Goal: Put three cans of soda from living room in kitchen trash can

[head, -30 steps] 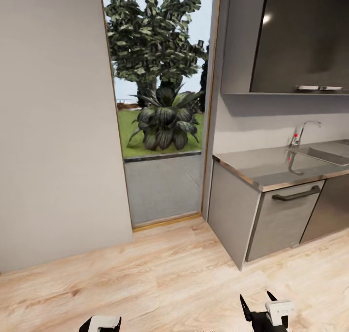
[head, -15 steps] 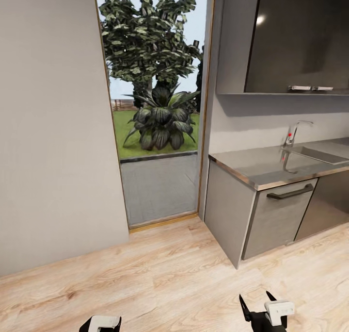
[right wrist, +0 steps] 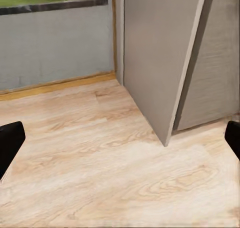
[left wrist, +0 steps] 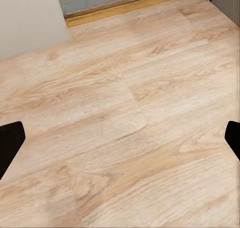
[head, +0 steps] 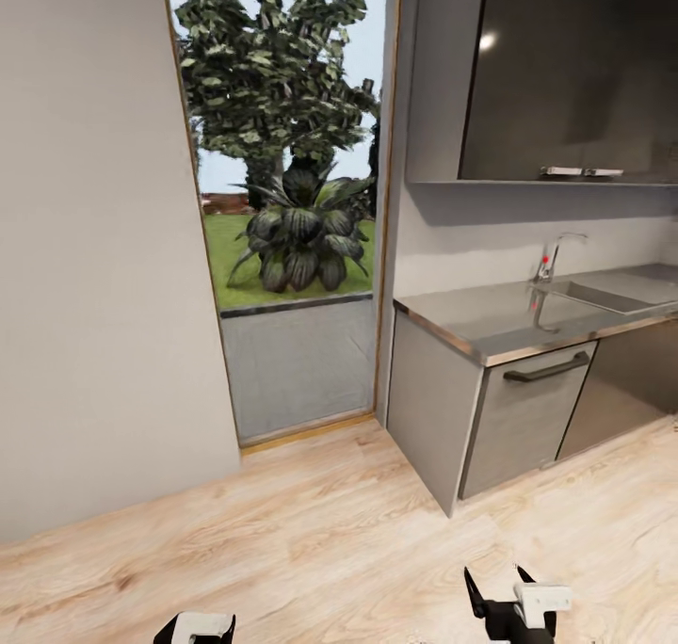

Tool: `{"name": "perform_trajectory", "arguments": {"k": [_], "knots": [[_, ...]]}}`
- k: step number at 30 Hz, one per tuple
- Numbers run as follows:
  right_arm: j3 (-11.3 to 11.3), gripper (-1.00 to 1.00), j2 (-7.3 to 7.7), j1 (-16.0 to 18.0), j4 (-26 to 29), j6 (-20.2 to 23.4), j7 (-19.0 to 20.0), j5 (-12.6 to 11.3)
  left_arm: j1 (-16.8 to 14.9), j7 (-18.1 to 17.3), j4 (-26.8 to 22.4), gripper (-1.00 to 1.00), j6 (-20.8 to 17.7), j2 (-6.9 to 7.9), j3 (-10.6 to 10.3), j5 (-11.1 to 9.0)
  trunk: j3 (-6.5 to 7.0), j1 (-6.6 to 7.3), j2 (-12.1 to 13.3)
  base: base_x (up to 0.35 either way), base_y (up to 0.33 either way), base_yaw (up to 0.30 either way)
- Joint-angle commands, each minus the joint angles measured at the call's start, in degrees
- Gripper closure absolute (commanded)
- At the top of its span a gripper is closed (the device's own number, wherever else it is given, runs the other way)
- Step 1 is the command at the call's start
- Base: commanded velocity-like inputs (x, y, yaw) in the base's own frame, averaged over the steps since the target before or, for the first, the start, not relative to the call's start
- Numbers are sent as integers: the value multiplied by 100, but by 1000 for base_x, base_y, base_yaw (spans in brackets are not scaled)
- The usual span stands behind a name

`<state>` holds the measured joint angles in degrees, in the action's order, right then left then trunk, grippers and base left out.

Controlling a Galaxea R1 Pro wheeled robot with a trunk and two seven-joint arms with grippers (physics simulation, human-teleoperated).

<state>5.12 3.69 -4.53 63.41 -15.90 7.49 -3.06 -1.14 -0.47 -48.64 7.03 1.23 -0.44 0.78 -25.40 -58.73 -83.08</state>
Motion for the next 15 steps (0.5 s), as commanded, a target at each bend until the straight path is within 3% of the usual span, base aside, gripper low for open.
{"name": "perform_trajectory", "arguments": {"k": [1,8,15], "knots": [[6,-100,-10,8,2,100,-4,-113,0,-1,1,-100,0,0,0,0,0,0,0,0,0,-232],[19,-100,-16,35,5,574,-10,-322,0,-1,2,-100,0,0,0,1,0,0,0,0,0,-241],[33,-100,-17,46,5,661,-16,-354,0,0,4,-100,0,0,0,1,0,0,0,0,0,-247]]}}
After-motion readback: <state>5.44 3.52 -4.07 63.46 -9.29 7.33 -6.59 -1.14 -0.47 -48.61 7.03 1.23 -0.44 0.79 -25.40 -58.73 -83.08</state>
